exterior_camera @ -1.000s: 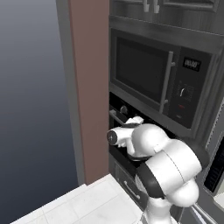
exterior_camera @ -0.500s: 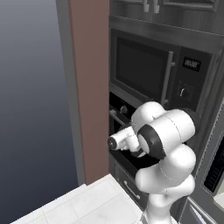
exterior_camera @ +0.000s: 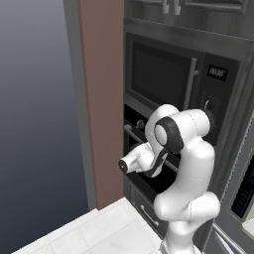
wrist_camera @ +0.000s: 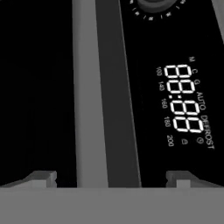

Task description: Take the baked cake out of the oven and place it on the plate for cooling. Then close the oven door.

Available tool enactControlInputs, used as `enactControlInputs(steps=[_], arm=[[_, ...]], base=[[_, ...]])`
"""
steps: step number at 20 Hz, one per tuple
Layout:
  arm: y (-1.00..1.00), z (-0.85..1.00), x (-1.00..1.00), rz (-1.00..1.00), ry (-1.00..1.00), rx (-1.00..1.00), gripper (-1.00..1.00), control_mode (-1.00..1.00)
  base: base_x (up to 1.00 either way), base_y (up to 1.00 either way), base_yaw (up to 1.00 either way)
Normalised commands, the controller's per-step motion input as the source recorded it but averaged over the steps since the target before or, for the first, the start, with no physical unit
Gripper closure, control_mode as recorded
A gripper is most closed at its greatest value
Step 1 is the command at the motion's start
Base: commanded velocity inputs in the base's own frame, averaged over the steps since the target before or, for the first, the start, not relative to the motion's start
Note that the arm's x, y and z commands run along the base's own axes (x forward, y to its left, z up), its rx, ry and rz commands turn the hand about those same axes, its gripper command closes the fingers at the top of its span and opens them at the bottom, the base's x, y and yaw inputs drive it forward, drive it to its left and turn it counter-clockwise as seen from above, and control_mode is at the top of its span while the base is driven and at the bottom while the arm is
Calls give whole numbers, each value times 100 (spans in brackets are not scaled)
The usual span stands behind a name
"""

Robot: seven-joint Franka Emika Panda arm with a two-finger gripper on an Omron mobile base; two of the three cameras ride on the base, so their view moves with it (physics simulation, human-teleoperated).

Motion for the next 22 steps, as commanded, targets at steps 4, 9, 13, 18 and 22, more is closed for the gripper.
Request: enactControlInputs(steps=[4, 9, 13, 18, 22], arm=[[-9, -27, 40, -5, 0, -6, -100, -100], [-23, -26, 46, -6, 0, -5, -100, -100], [-29, -26, 50, -5, 0, -3, -100, -100], [-33, -23, 47, -3, 0, -2, -100, -100], [-25, -23, 42, -1, 4, -1, 100, -100]], base=[[0, 0, 0], [0, 0, 0], [0, 0, 0], [0, 0, 0], [0, 0, 0]])
